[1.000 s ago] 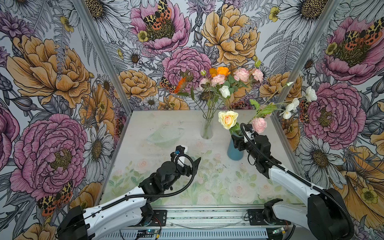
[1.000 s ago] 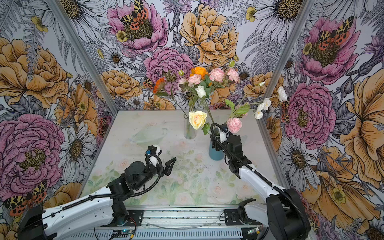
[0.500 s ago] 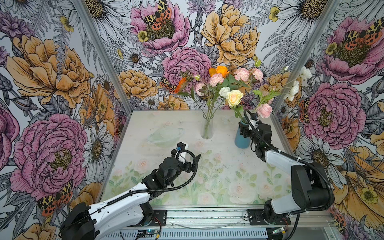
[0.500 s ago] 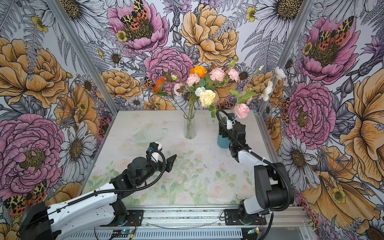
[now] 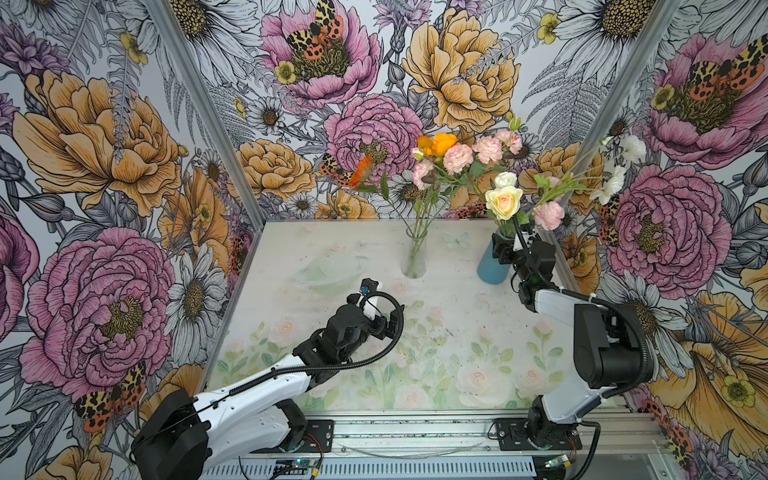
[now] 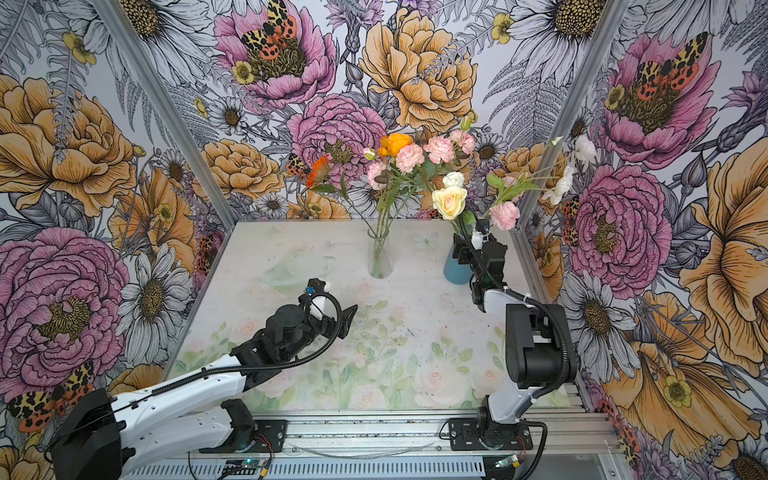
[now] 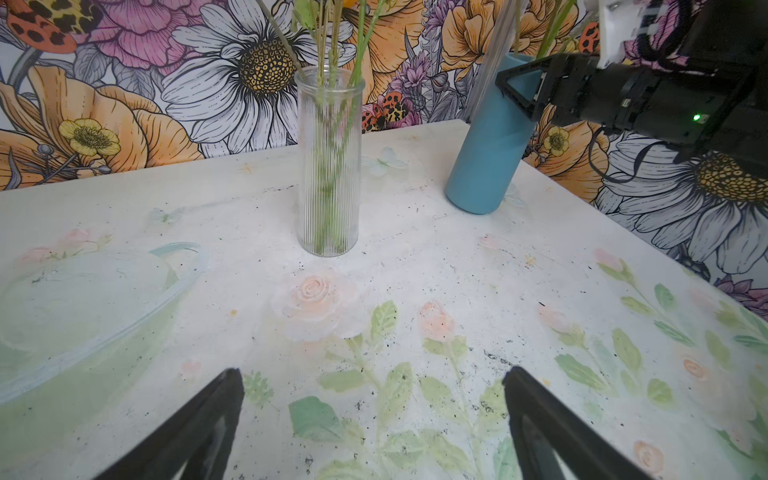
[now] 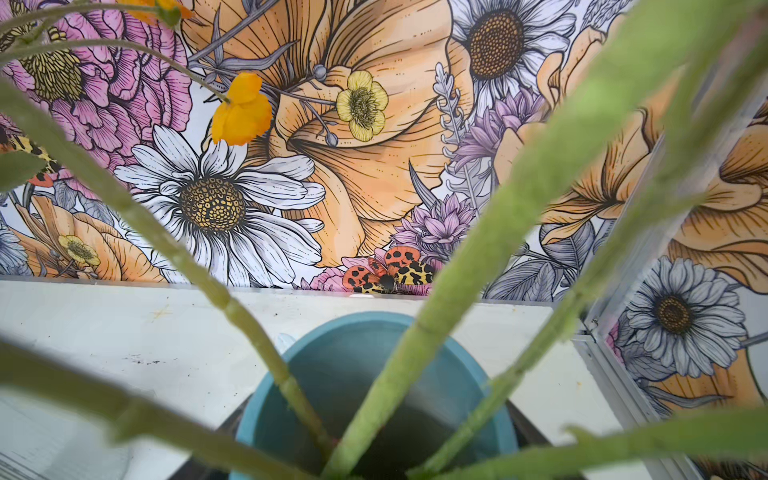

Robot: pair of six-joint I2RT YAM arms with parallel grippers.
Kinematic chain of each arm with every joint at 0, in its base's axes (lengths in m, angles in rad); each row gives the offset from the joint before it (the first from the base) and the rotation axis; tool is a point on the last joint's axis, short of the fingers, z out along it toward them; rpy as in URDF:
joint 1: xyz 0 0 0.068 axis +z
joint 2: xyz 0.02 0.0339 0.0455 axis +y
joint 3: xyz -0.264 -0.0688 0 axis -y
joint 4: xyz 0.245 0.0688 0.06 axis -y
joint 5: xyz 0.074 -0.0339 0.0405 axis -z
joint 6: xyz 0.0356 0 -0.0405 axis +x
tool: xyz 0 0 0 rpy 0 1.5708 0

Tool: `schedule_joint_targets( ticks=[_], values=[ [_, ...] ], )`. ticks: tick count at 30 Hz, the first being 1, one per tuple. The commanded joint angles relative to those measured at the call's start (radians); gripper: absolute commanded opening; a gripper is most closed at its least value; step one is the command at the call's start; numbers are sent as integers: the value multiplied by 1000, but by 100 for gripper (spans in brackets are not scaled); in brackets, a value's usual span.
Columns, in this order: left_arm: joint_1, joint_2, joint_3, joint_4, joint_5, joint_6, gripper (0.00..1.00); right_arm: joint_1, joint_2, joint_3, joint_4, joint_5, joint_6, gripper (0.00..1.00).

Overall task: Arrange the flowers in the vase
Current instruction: 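Slide the teal vase with the right gripper farther from the robot beside the glass vase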

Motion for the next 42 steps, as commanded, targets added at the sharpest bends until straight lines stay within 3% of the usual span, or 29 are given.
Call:
schedule_joint_targets(
  ticks=[1, 8, 13, 23, 31, 36, 42],
  values=[
    [7, 0, 25, 19, 22, 21, 99, 3, -25, 74, 152, -38, 35, 52],
    [8, -37, 11, 18, 22, 20, 99, 4, -25, 76, 126, -60, 22, 74],
    [11, -56, 6, 7, 22, 21, 99, 4, -25, 103, 66, -85, -2, 83],
    [13, -59, 2, 5, 22, 20, 99, -10, -23, 146, -40, -221, -18, 90],
    [21, -82, 10, -6, 19, 31, 99, -9, -91, 121, -126, -224, -50, 100],
    [101, -129, 59, -66, 82, 11, 99, -17, -201, 62, -187, -187, -49, 100],
    [165, -168, 111, -145, 114, 39, 99, -18, -335, 43, -400, -205, -54, 100]
  ],
)
